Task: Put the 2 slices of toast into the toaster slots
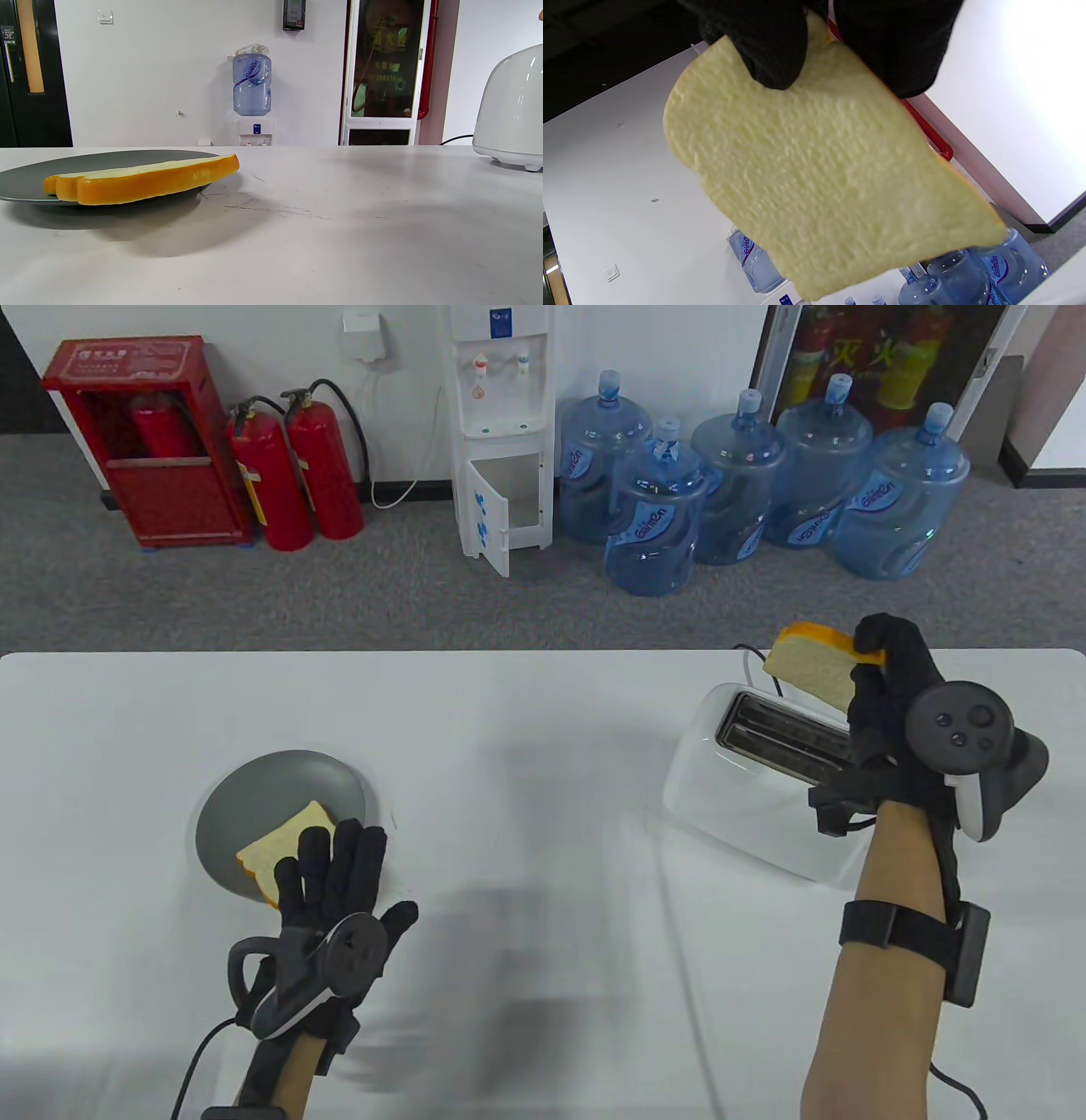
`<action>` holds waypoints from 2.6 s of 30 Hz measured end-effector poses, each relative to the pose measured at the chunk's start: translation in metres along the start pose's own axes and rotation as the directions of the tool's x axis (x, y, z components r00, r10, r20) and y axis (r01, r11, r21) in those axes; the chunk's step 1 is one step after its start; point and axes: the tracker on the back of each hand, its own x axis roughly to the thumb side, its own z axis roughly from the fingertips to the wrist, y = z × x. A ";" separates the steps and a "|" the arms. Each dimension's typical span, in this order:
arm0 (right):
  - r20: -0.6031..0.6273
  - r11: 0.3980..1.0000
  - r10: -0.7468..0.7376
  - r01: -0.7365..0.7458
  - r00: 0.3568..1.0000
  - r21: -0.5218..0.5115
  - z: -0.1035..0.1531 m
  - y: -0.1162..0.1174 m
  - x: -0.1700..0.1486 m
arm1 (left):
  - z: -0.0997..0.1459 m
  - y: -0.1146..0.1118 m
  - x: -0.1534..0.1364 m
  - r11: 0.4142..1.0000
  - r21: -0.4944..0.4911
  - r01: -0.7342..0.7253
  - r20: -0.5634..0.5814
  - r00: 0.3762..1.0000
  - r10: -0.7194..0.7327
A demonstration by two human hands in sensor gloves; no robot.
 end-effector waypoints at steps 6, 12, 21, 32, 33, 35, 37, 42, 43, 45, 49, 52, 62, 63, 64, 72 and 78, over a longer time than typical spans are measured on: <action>-0.021 0.999 0.010 -0.009 1.000 0.048 0.003 0.009 -0.014 | -0.001 0.000 -0.001 1.000 -0.002 0.015 -0.002 1.000 -0.015; -0.023 0.998 0.001 0.001 1.000 0.064 0.005 0.015 -0.020 | -0.001 -0.002 -0.001 1.000 -0.011 0.020 -0.010 1.000 -0.020; -0.040 0.993 0.019 -0.014 0.999 0.120 0.009 0.030 -0.030 | -0.002 -0.003 -0.001 0.999 -0.016 0.030 -0.003 1.000 -0.030; -0.041 0.982 0.077 -0.068 0.996 0.177 0.013 0.051 -0.030 | -0.003 -0.005 -0.001 0.999 -0.024 0.029 -0.003 1.000 -0.029; -0.040 0.981 0.084 -0.076 0.996 0.179 0.013 0.052 -0.030 | -0.003 -0.005 -0.001 0.999 -0.023 0.029 -0.003 1.000 -0.029; -0.045 0.980 0.087 -0.077 0.995 0.181 0.013 0.053 -0.031 | -0.003 -0.005 -0.001 0.999 -0.023 0.028 -0.003 1.000 -0.028; -0.055 0.977 0.094 -0.081 0.994 0.198 0.013 0.055 -0.031 | -0.003 -0.005 -0.001 0.999 -0.024 0.027 -0.001 1.000 -0.028; -0.074 0.974 0.117 -0.100 0.990 0.201 0.012 0.057 -0.032 | -0.004 -0.005 -0.001 0.999 -0.026 0.028 0.005 1.000 -0.028; -0.086 0.973 0.126 -0.106 0.988 0.204 0.012 0.057 -0.032 | -0.004 -0.005 -0.001 0.999 -0.027 0.029 0.006 1.000 -0.029; -0.091 0.970 0.136 -0.114 0.987 0.215 0.013 0.057 -0.031 | -0.004 -0.006 0.000 0.999 -0.030 0.031 0.007 0.999 -0.031; -0.101 0.967 0.161 -0.136 0.982 0.214 0.013 0.058 -0.031 | -0.004 -0.006 0.000 0.999 -0.032 0.032 0.008 0.999 -0.032; -0.109 0.964 0.172 -0.145 0.979 0.221 0.014 0.057 -0.031 | -0.004 -0.006 0.000 0.999 -0.031 0.032 0.008 0.999 -0.032; -0.127 0.947 0.240 -0.203 0.962 0.250 0.013 0.059 -0.029 | -0.004 -0.008 0.000 0.997 -0.052 0.060 0.012 0.998 -0.059; -0.128 0.948 0.248 -0.213 0.960 0.238 0.013 0.059 -0.028 | -0.004 -0.008 0.000 0.997 -0.054 0.058 0.012 0.998 -0.057; -0.127 0.949 0.252 -0.219 0.959 0.227 0.013 0.058 -0.028 | -0.004 -0.008 0.000 0.997 -0.056 0.056 0.013 0.998 -0.055; -0.121 0.941 0.278 -0.245 0.953 0.232 0.013 0.056 -0.028 | -0.004 -0.008 0.000 0.997 -0.059 0.054 0.012 0.999 -0.053; -0.087 0.934 0.309 -0.285 0.947 0.215 0.017 0.058 -0.024 | -0.004 -0.009 0.000 0.997 -0.057 0.057 0.018 0.998 -0.056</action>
